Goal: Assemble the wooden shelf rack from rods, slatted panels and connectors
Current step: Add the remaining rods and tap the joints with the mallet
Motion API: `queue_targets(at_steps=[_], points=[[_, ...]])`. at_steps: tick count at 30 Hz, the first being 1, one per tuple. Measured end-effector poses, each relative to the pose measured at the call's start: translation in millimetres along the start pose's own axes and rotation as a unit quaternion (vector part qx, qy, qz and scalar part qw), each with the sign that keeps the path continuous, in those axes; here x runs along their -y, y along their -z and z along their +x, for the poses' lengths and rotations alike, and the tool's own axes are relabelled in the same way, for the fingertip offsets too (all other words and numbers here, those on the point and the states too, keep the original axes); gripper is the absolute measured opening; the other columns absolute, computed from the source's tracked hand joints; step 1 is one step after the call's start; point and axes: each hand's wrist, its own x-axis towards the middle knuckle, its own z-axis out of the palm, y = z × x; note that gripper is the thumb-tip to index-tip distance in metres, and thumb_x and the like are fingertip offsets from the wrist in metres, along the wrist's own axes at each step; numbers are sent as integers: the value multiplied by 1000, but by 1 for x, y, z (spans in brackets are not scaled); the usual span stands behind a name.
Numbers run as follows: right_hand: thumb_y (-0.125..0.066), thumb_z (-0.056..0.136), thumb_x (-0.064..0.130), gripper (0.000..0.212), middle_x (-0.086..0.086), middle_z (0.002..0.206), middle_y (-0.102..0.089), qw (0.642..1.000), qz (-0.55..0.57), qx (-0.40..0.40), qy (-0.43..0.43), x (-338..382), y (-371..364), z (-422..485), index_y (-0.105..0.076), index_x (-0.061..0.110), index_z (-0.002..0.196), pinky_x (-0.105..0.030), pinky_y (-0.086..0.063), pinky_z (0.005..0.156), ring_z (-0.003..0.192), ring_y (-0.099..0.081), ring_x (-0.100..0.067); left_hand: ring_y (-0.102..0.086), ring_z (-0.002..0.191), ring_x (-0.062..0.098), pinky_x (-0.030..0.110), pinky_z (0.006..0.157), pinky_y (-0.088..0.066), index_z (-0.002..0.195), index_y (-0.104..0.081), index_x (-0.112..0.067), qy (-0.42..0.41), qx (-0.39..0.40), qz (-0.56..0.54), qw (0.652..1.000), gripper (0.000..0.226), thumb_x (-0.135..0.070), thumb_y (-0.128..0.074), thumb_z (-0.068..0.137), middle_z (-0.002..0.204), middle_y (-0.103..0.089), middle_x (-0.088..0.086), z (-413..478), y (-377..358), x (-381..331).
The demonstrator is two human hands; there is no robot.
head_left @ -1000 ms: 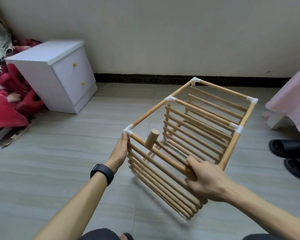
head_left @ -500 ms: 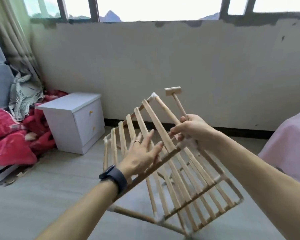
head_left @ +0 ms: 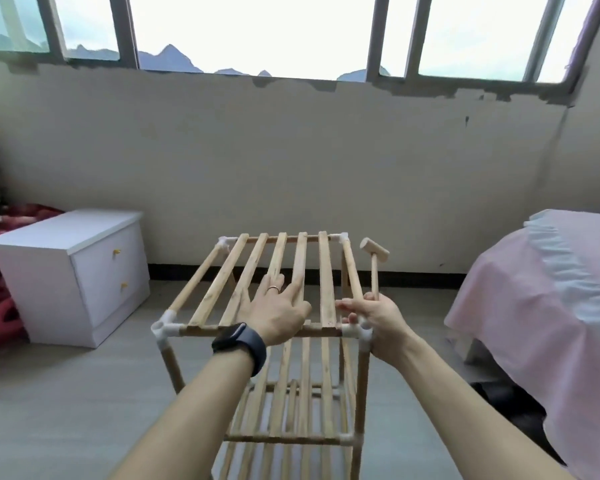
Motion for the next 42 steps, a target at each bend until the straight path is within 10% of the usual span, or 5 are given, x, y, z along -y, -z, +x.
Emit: queue_targets(at_steps=[6, 11, 20, 27, 42], points=[[-43, 106, 51, 42, -5, 86, -72, 934, -339, -81, 79, -19, 33, -16, -59, 12, 103, -36, -58, 69, 79, -69, -19, 6, 155, 16, 59, 122, 5, 156, 5, -47, -11, -22, 117, 993, 73, -54, -15, 86, 169, -6, -6, 8, -25, -4], [-51, 106, 31, 13, -3, 64, -60, 843, -445, -112, 281, 16, 51, -43, -60, 25, 99, -27, -44, 48, 53, -52, -8, 5, 155, 13, 57, 123, 3, 155, 3, -48, -18, -40, 125, 991, 74, -57, -9, 83, 168, -7, -10, 6, -27, 0], [-64, 98, 42, 17, 14, 76, -67, 901, -191, -94, 377, 79, 11, -50, -68, 36, 83, -31, -60, 76, 75, -67, -8, 0, 155, 13, 55, 124, 2, 156, -2, -48, -18, -53, 121, 991, 69, -55, -16, 89, 168, -14, -9, 0, -25, -3], [-58, 94, 39, 45, 10, 46, -33, 935, -49, -52, 347, 79, -39, -39, -45, 29, 51, -22, -27, 38, 37, -28, -9, -2, 155, 14, 54, 124, 1, 157, -7, -48, -22, -69, 107, 992, 66, -54, -23, 93, 168, -16, -8, 1, -27, -1], [-49, 103, 13, 45, -1, 49, -28, 932, -110, -59, 339, 51, -52, -41, -38, 16, 60, -32, -14, 40, 37, -23, -12, -3, 155, 17, 57, 123, 0, 157, -6, -47, -28, -77, 116, 990, 74, -58, -17, 85, 167, -19, -6, 5, -32, 2]])
